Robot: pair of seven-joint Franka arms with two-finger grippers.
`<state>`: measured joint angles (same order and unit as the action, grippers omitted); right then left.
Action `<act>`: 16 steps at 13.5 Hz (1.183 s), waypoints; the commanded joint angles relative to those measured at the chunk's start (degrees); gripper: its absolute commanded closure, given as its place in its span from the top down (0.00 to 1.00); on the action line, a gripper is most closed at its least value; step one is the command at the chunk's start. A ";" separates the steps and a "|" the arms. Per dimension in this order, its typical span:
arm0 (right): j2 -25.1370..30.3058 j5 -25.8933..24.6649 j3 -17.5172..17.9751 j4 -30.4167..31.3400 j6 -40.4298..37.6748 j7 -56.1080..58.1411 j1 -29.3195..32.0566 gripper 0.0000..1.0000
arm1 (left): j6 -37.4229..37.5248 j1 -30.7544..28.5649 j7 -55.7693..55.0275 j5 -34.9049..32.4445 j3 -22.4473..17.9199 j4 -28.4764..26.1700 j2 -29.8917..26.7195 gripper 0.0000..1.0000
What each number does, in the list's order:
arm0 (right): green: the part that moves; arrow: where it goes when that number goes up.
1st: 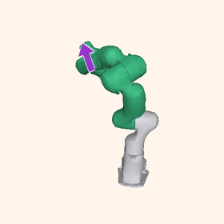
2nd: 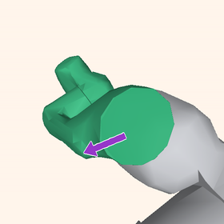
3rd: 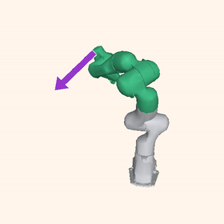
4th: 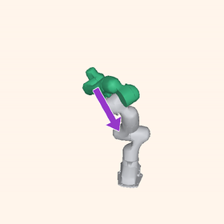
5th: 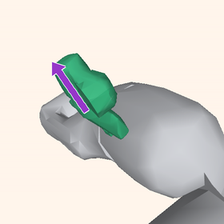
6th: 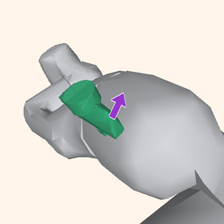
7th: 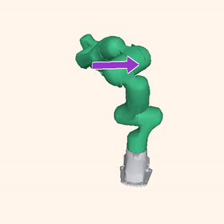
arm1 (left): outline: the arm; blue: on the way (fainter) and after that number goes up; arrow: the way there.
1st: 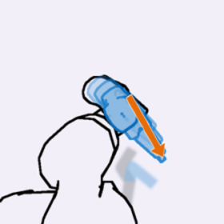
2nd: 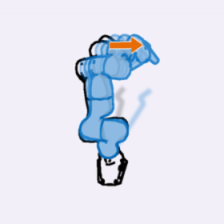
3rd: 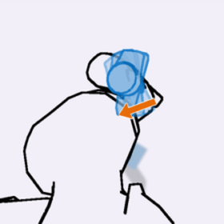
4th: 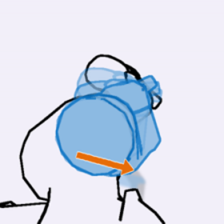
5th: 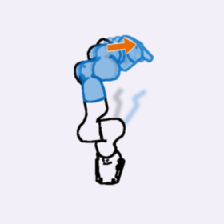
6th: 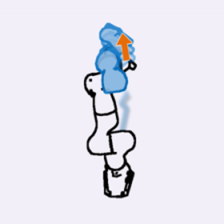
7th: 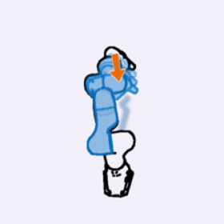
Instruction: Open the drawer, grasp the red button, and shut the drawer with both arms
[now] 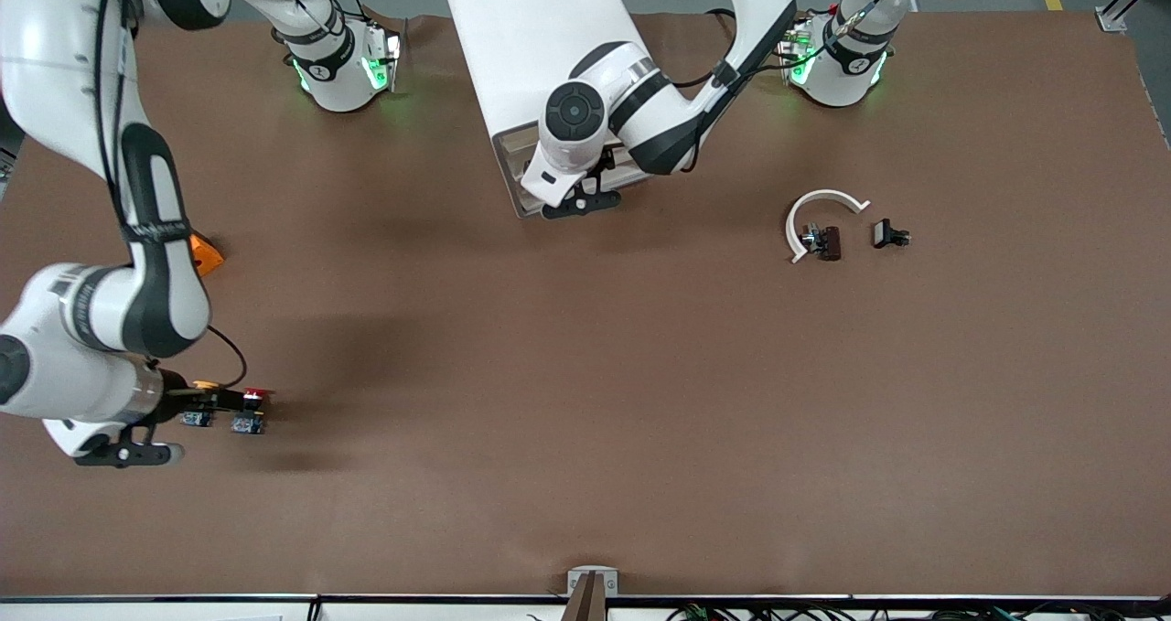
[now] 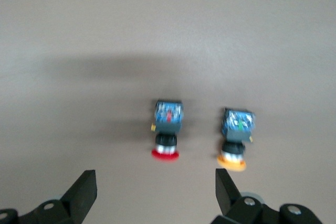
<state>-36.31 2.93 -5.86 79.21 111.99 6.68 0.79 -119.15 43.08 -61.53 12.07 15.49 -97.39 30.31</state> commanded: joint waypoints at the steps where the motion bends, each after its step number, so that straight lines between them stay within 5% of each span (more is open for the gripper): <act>1: 7.72 -0.82 0.58 2.79 -7.63 -1.23 0.53 1.00 | 0.76 0.16 -0.96 -0.38 0.33 -0.69 -0.34 1.00; 5: 19.06 -0.91 0.58 11.38 -10.91 -2.64 0.53 1.00 | 0.76 -2.46 -0.53 -0.47 -0.28 0.10 -0.86 1.00; 9: 29.17 -0.91 0.58 18.52 -12.13 -2.64 0.62 1.00 | 1.55 -13.08 2.89 -1.17 -0.20 3.69 -2.62 1.00; 16: 33.06 -1.17 0.58 19.15 -16.26 -2.64 2.20 1.00 | 12.70 -26.80 27.65 -1.00 0.16 3.18 -10.43 1.00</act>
<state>-4.35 2.29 -6.26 97.13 96.52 4.86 1.48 -109.38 18.91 -38.69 11.82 14.87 -92.24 23.17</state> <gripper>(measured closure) 0.000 0.000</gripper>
